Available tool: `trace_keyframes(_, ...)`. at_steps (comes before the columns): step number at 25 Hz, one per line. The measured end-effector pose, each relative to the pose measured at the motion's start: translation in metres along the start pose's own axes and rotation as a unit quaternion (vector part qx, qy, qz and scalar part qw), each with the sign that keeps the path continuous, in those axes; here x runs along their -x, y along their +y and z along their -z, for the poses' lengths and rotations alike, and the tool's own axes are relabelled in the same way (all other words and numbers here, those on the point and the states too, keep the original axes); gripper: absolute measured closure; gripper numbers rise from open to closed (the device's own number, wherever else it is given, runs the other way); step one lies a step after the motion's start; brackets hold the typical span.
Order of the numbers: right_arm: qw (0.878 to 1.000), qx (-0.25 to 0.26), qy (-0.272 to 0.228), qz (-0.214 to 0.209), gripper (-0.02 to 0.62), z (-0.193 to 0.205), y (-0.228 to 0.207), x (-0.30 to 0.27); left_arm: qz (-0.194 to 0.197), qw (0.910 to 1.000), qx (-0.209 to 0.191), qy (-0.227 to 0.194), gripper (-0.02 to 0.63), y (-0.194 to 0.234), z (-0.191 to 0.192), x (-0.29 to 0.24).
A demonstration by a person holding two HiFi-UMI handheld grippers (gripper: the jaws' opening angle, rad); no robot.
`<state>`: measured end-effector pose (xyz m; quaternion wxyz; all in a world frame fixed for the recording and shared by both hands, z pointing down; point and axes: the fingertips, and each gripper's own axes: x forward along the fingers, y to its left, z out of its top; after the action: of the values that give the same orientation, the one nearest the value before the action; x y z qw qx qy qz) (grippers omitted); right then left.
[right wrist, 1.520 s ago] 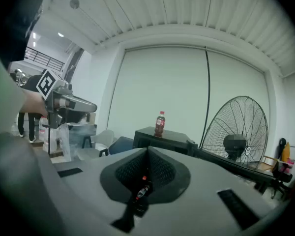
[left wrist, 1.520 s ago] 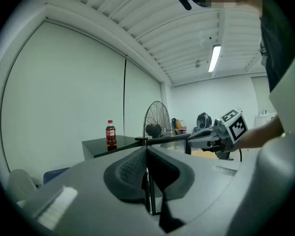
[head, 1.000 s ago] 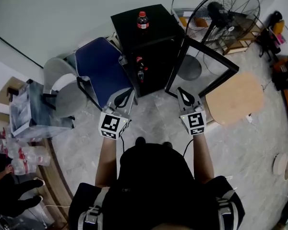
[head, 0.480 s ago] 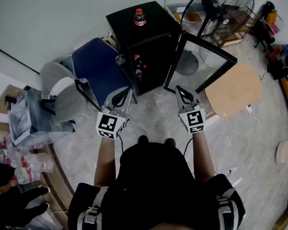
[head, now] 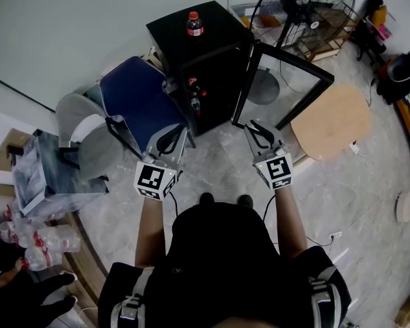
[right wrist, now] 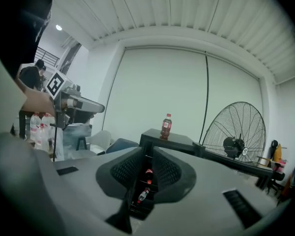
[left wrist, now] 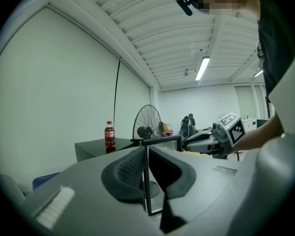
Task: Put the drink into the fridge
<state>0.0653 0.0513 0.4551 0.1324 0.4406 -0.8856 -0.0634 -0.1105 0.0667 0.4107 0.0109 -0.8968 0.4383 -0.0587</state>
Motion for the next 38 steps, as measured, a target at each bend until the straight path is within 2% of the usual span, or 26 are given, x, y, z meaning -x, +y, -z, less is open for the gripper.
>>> trace_keyframes(15,0.999,-0.030,-0.012,0.013,0.282,-0.003,0.012,0.000,0.028,0.9996,-0.001,0.004,0.420,0.001,0.006,0.013)
trace_keyframes(23,0.999,-0.027,-0.006,0.035,0.270,-0.002,0.025,0.000,0.047,0.9989,-0.002,0.007,0.393,0.007,0.010,0.021)
trace_keyframes(31,0.999,-0.022,0.016,0.034,0.270,0.004,0.030,-0.003,0.054,0.9985,0.002,0.008,0.390,0.013,0.012,0.021)
trace_keyframes(38,1.000,-0.011,0.000,0.018,0.267,-0.003,0.019,-0.019,0.048,0.9988,0.008,0.007,0.390,0.017,0.011,0.009)
